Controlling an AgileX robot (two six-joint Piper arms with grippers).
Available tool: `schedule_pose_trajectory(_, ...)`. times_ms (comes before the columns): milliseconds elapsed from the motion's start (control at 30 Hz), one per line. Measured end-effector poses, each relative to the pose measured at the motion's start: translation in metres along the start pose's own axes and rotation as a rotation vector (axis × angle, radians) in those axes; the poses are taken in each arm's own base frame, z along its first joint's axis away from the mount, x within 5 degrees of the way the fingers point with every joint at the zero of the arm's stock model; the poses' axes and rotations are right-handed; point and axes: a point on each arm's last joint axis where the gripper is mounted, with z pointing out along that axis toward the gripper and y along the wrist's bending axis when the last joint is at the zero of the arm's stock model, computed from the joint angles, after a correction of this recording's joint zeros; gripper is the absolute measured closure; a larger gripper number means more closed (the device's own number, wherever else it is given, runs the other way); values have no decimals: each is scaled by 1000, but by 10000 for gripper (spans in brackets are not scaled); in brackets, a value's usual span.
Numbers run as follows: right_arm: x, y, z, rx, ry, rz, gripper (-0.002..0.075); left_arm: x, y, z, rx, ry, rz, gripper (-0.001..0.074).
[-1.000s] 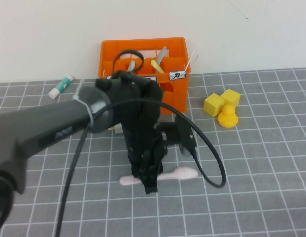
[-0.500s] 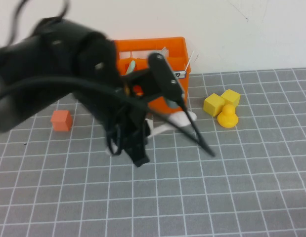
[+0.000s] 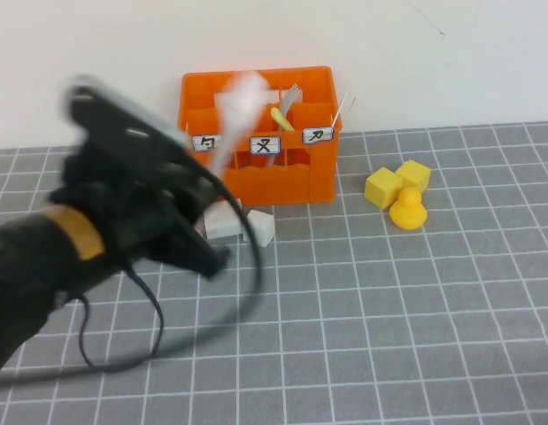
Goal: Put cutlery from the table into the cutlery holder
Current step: Place the spoon on the box
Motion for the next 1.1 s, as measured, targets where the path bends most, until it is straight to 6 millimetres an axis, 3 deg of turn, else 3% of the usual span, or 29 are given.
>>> schedule_pose_trajectory(200, 0, 0, 0, 0, 0, 0, 729, 16, 33, 8, -101, -264, -278, 593)
schedule_pose_trajectory(567, 0, 0, 0, 0, 0, 0, 729, 29, 62, 54, -152, -633, -337, 593)
schedule_pose_trajectory(767, 0, 0, 0, 0, 0, 0, 729, 45, 85, 85, -185, -647, -409, 593)
schedule_pose_trajectory(900, 0, 0, 0, 0, 0, 0, 729, 39, 99, 103, -184, -663, -398, 593)
schedule_pose_trajectory(1100, 0, 0, 0, 0, 0, 0, 729, 14, 111, 122, -165, -674, -359, 593)
